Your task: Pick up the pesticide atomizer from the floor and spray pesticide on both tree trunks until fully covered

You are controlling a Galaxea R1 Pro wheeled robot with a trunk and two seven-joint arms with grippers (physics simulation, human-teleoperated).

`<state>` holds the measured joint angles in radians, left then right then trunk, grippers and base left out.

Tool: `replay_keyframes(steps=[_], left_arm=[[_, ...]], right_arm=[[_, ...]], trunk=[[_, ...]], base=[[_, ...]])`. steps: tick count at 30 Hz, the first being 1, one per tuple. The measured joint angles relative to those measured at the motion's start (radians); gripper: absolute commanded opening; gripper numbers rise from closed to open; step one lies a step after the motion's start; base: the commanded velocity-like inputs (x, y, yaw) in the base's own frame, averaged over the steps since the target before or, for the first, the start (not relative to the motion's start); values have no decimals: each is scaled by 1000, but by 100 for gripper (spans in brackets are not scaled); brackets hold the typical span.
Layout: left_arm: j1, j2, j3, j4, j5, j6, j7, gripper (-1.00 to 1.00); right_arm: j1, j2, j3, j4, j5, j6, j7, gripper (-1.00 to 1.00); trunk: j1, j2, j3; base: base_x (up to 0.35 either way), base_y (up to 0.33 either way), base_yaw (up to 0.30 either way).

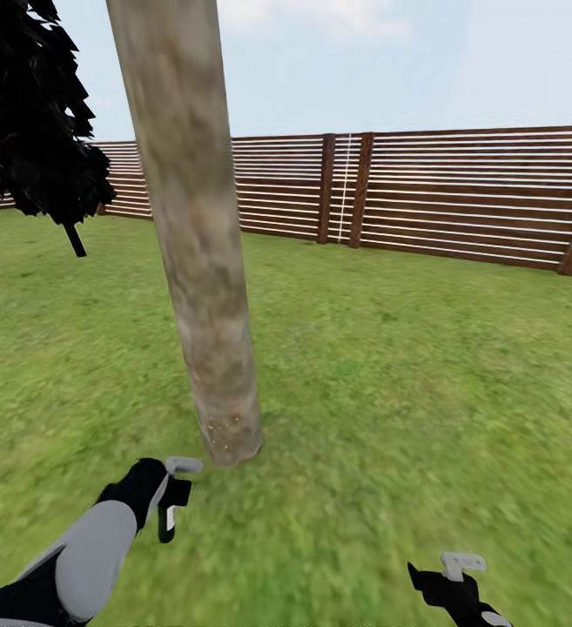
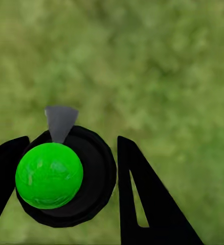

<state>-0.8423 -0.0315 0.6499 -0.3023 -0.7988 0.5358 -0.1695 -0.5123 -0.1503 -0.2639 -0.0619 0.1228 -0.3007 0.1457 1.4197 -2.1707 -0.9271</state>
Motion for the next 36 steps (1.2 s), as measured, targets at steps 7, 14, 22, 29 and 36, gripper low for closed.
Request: replay_keyframes(steps=[7, 14, 22, 29, 36], left_arm=[[-4, 23, 6, 1, 15, -12, -3, -100], [-16, -46, 2, -1, 4, -16, -2, -100], [-12, 0, 2, -15, 9, -18, -6, -100], [-17, -67, 1, -16, 7, -19, -6, -100], [-15, -30, -17, -174, 3, -9, -88, -100]], right_arm=[[0, 0, 0, -2, 0, -1, 0, 100], [0, 8, 0, -68, 1, -10, 1, 100], [10, 0, 2, -72, 3, -26, 0, 100], [11, 1, 2, -72, 3, -26, 0, 100], [11, 2, 2, -72, 3, -26, 0, 100]], trunk=[[27, -49, -22], [54, -98, -44], [69, -126, -56], [69, -126, -56], [69, -126, -56]], base=[[0, 0, 0], [0, 0, 0], [0, 0, -71], [71, 118, -141], [8, 16, -1]])
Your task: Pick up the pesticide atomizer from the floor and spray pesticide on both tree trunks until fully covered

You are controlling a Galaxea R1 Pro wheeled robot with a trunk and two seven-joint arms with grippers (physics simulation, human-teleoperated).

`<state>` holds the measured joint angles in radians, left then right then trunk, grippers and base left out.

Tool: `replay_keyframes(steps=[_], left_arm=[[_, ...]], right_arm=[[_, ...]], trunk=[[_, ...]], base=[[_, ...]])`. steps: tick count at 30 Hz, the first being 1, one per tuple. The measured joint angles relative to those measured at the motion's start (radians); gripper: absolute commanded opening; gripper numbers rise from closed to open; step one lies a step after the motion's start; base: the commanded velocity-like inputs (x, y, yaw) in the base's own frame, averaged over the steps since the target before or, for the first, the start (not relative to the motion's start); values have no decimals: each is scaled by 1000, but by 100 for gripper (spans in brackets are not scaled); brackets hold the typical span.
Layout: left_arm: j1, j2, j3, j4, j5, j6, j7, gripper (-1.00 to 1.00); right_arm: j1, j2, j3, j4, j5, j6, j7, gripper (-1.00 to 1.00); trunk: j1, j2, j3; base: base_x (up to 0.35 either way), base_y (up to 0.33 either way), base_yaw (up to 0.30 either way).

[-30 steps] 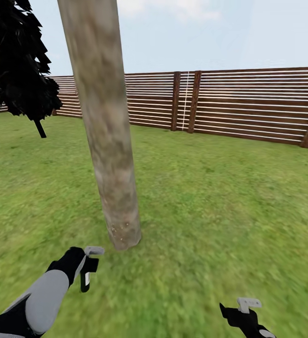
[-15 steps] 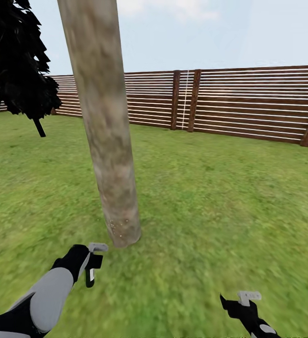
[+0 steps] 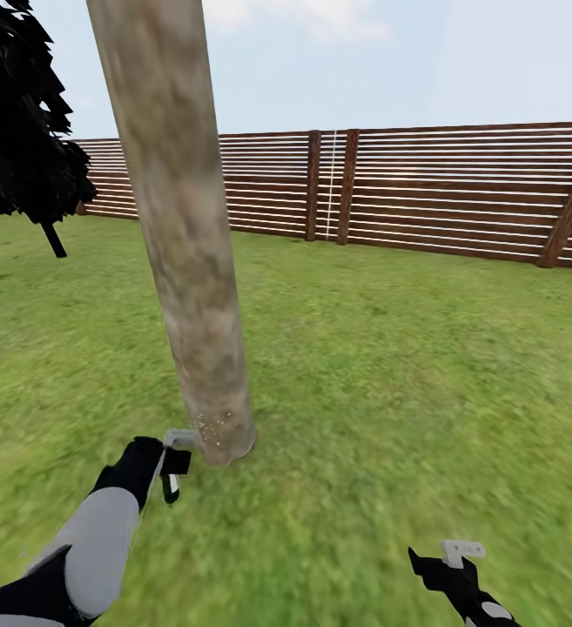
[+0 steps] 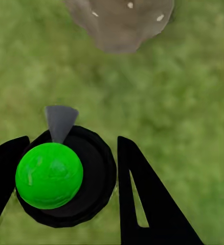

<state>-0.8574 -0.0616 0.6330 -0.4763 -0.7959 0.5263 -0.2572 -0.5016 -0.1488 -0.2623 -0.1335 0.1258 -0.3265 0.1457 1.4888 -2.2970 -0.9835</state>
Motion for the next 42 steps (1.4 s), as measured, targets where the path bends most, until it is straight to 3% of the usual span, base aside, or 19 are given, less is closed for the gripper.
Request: replay_keyframes(steps=[2, 3, 6, 11, 14, 17, 20, 23, 25, 27, 30, 31, 35, 42], left_arm=[[-11, 38, -79, -25, 2, 7, -79, -100], [-22, 45, -99, -28, 3, 12, -94, -100], [-97, 74, -121, -33, 0, 106, -118, -100], [-162, 109, -127, -30, -1, 123, -156, -100], [-150, 112, -149, -17, 2, 119, -158, -100], [-77, 107, -235, -12, 4, 101, -167, -100], [-40, 93, -327, -12, 19, 50, -223, -100], [-38, 64, -337, -21, 13, 45, -240, -100], [-45, 61, -335, -29, 13, 48, -243, -100], [-52, 73, -332, -31, 10, 52, -249, -100], [-96, 136, -331, -49, 6, 63, -345, -100], [-114, 143, -331, -72, 11, 86, -367, -100], [-130, 145, -339, -177, 5, 163, -385, -100], [-178, 145, -341, -209, 2, 207, -386, -100]], right_arm=[[0, 0, 0, 0, 1, 0, 0, 100], [0, 0, 0, 0, 0, 0, 0, 100], [0, 0, 0, 0, 0, 0, 0, 100], [0, 0, 0, 0, 1, 0, 0, 100], [1, 0, 0, 1, 1, 0, 0, 100], [3, 0, 0, 2, 2, 0, 0, 100], [3, 0, 0, 2, 2, 0, 0, 100], [3, 2, 1, 2, 2, 0, 0, 100], [3, 3, 0, 2, 2, 0, 0, 100], [4, 3, 0, 2, 2, 0, 0, 100], [5, 1, 0, 1, 2, 0, 0, 100], [5, 0, 0, 1, 1, 0, 0, 100], [5, 0, 0, 1, 2, 0, 0, 100], [5, 0, 0, 1, 2, 0, 0, 100]], trunk=[[0, 0, 0], [0, 0, 0], [0, 0, 0], [0, 0, 0], [0, 0, 0], [0, 0, 0], [0, 0, 0], [0, 0, 0], [0, 0, 0], [0, 0, 0], [0, 0, 0], [0, 0, 0], [0, 0, 0], [0, 0, 0]], base=[[0, 0, 0], [0, 0, 0], [0, 0, 0], [0, 0, 0], [0, 0, 0], [0, 0, 0], [0, 0, 0], [0, 0, 0], [0, 0, 0], [0, 0, 0], [0, 0, 0], [0, 0, 0], [0, 0, 0], [0, 0, 0]])
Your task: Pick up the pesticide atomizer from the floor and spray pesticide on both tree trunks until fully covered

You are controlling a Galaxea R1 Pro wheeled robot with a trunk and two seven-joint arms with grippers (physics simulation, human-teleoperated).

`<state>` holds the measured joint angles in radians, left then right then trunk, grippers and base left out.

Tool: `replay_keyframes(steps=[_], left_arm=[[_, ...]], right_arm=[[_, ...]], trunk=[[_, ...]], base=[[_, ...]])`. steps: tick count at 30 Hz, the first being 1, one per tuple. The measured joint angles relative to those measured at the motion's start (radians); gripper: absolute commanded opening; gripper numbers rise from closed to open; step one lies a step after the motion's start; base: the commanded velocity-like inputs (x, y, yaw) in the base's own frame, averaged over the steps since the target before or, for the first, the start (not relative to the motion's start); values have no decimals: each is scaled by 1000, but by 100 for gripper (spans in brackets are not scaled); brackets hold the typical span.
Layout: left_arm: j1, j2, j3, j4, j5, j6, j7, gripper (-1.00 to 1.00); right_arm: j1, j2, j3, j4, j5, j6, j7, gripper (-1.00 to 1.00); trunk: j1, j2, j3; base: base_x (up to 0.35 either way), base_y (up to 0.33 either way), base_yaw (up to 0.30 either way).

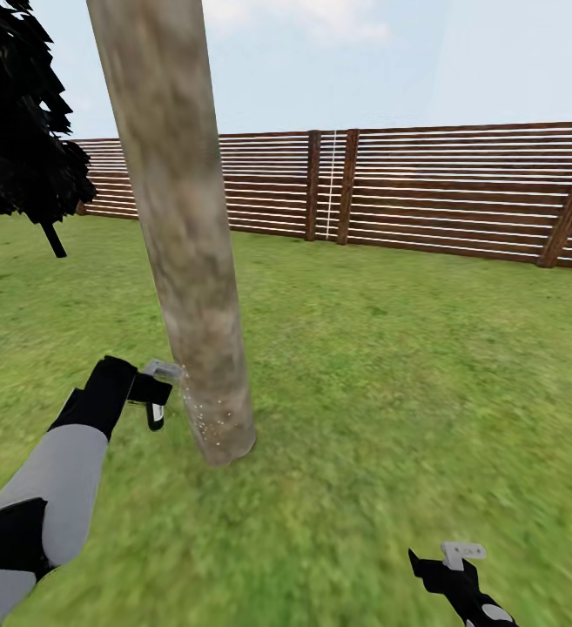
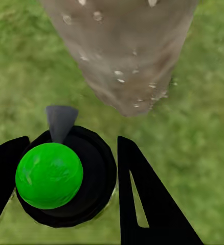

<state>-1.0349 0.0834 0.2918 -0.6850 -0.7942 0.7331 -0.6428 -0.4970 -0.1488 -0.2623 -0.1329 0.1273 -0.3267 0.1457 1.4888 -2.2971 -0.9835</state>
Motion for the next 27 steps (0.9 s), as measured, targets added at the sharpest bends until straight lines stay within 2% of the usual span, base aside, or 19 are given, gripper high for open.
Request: replay_keyframes(steps=[2, 4, 12, 17, 20, 22, 23, 24, 27], left_arm=[[-27, 2, 0, -10, -2, 5, 0, -100], [-45, 2, 0, -18, -2, 47, 0, -100], [-37, 1, -5, -8, -2, 50, 0, -100], [67, -2, -2, -1, -1, 0, 12, -100], [117, -14, 9, -1, 15, -17, 68, -100], [128, -25, 12, 3, 53, -18, 130, -100], [149, -36, 12, 13, 140, -16, 217, -100], [158, -61, 11, 15, 202, -18, 287, -100], [166, -122, 9, 25, 233, -18, 345, -100]], right_arm=[[0, 0, 0, 0, 0, 0, 0, 100], [0, 0, 0, 0, 0, 0, 0, 100], [0, 0, 0, -1, 0, 0, 2, 100], [0, 0, 0, 1, 0, 0, 2, 100], [0, 1, 1, 1, 0, 0, 2, 100], [0, 2, 1, 1, 1, 0, 3, 100], [0, 1, 1, 1, 1, 0, 3, 100], [0, 2, 1, 1, 1, 0, 3, 100], [0, 3, 2, 1, 2, 0, 3, 100]], trunk=[[0, 0, 0], [0, 0, 0], [0, 0, 0], [0, 0, 0], [0, 0, 0], [0, 0, 0], [0, 0, 0], [0, 0, 0], [0, 0, 0]], base=[[0, 0, 0], [0, 0, 0], [0, 0, 0], [0, 0, 0], [0, 0, 0], [0, 0, 0], [0, 0, 0], [0, 0, 0], [0, 0, 0]])
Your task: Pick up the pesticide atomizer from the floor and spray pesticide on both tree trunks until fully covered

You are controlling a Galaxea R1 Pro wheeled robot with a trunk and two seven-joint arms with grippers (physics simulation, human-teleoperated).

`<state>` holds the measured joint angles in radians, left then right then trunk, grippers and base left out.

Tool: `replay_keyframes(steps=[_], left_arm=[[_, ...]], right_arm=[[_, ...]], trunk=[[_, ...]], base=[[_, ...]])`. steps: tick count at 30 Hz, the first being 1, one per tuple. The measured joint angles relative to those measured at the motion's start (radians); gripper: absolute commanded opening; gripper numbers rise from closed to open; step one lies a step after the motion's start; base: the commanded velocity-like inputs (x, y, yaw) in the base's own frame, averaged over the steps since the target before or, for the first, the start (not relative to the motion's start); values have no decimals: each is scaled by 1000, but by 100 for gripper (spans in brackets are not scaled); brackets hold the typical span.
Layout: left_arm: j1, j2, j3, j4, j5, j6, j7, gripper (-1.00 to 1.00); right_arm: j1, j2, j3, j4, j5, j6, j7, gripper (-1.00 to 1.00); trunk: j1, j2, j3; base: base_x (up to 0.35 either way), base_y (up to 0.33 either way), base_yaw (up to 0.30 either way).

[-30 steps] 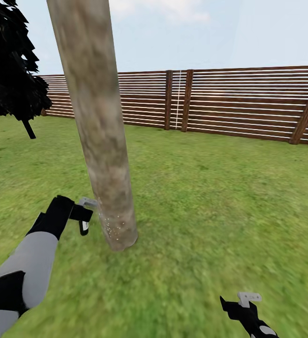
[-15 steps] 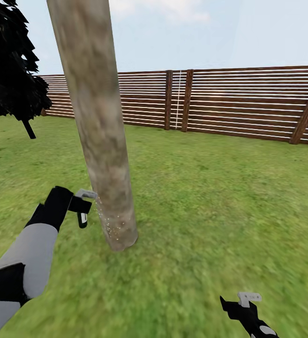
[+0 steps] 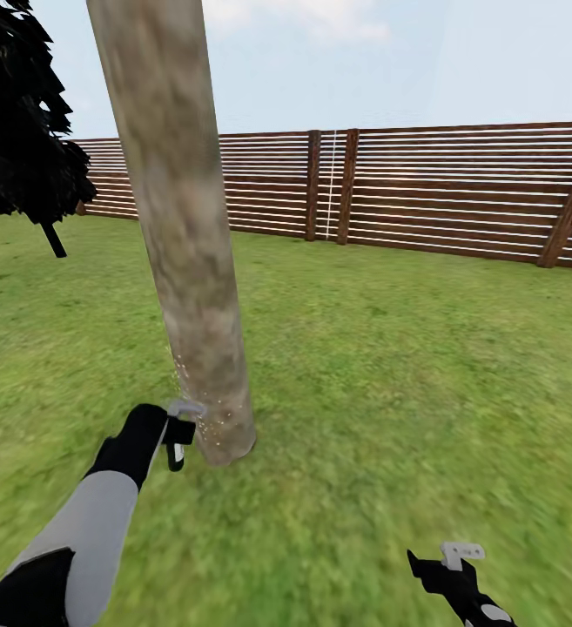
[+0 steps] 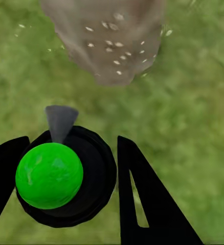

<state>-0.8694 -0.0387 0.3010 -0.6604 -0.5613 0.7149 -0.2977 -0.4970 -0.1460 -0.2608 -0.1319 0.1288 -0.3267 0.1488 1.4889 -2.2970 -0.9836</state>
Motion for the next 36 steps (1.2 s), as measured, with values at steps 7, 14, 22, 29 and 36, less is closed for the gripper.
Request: replay_keyframes(steps=[7, 14, 22, 29, 36], left_arm=[[33, -3, 1, 0, -19, -5, 9, -100], [43, 12, 3, -10, -5, -1, 11, -100], [43, 8, 4, -10, -6, -2, 11, -100], [43, 7, 3, -8, -5, -3, 9, -100], [43, 7, 3, -7, -4, -3, 10, -100]], right_arm=[[0, 1, 0, 0, 0, 0, 0, 100], [0, 2, 0, 0, -1, 0, -2, 100], [0, 2, 0, 0, -2, 0, -2, 100], [0, 2, 0, 0, -1, 0, -2, 100], [0, 3, 0, 0, -1, 0, -2, 100]], trunk=[[0, 0, 0], [0, 0, 0], [0, 0, 0], [0, 0, 0], [0, 0, 0]], base=[[-11, -1, 0], [-71, -215, 86], [136, -275, 230], [57, -275, 11], [18, -276, 199]])
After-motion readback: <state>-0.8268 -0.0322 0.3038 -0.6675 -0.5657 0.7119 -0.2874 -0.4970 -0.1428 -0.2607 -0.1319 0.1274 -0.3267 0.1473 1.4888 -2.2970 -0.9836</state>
